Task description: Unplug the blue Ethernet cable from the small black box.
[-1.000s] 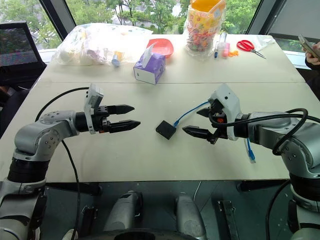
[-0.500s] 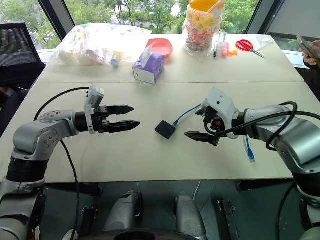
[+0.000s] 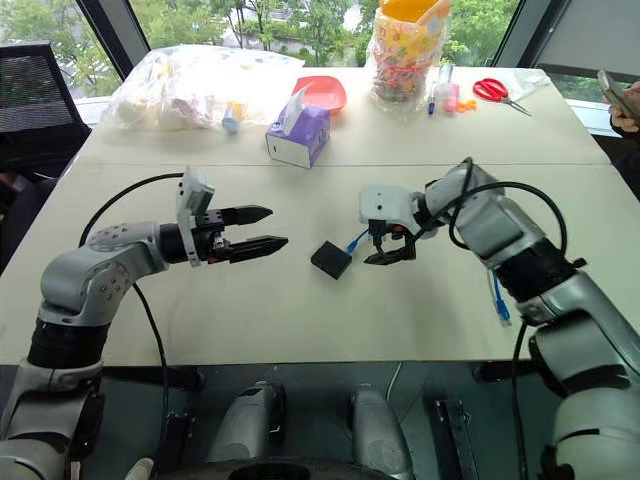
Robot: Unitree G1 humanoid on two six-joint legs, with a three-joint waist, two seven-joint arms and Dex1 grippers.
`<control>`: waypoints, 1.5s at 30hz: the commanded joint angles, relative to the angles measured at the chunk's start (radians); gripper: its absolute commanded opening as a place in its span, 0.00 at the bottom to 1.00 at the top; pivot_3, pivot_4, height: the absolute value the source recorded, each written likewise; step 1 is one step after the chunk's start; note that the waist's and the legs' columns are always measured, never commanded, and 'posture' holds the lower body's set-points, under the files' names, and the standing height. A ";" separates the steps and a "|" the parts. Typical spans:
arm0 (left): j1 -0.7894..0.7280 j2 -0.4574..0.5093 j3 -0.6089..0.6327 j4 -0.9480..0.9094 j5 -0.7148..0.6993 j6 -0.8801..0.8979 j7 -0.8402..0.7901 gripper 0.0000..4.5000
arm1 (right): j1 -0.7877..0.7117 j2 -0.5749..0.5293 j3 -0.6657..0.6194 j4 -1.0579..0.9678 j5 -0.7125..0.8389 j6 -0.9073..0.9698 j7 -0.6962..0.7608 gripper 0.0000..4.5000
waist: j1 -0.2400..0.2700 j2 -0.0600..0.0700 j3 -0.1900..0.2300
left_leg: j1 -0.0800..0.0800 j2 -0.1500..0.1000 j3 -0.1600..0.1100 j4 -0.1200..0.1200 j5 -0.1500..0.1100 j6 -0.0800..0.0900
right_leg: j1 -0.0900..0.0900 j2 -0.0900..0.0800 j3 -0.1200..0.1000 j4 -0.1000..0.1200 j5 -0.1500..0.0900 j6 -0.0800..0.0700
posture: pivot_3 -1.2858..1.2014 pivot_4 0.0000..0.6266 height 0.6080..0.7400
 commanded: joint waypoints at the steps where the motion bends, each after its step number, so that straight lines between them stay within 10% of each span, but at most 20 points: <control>1: 0.046 0.000 0.049 -0.092 -0.022 -0.010 0.039 0.99 | -0.128 0.095 0.041 0.193 -0.101 -0.165 0.059 1.00 | -0.008 0.001 0.000 | 0.000 0.000 0.000 0.000 0.000 0.000 | 0.000 0.000 0.000 0.000 0.000 0.000 | 0.52 0.24 0.96; 16: 0.131 0.002 0.080 -0.167 -0.020 -0.041 0.117 0.99 | -0.260 0.306 0.112 0.546 -0.346 -0.558 0.182 1.00 | -0.005 0.001 0.000 | 0.002 0.000 -0.001 0.000 0.000 0.000 | 0.001 0.000 -0.001 0.005 0.000 0.000 | 0.52 0.24 0.96; 19: 0.137 -0.001 0.077 -0.170 -0.020 -0.048 0.124 1.00 | -0.240 0.313 0.105 0.514 -0.355 -0.562 0.212 0.81 | -0.005 0.001 0.000 | 0.002 0.000 -0.001 0.001 0.000 0.000 | 0.002 0.000 -0.001 0.005 0.000 0.000 | 0.52 0.24 0.96; 26: 0.137 0.001 0.073 -0.161 -0.019 -0.060 0.127 1.00 | -0.177 0.296 0.079 0.423 -0.375 -0.545 0.227 0.01 | -0.017 0.000 0.000 | 0.008 0.001 -0.001 0.000 0.000 0.000 | 0.006 0.001 -0.001 0.005 0.000 0.000 | 0.52 0.24 0.96; 45: -0.153 -0.063 -0.040 0.068 -0.026 -0.016 0.019 1.00 | 0.247 0.297 -0.388 -0.227 -0.453 -0.380 -0.666 0.01 | -0.003 0.001 0.000 | 0.003 -0.001 0.000 0.001 0.000 -0.001 | 0.002 0.000 0.000 0.004 0.000 0.000 | 0.52 0.24 0.96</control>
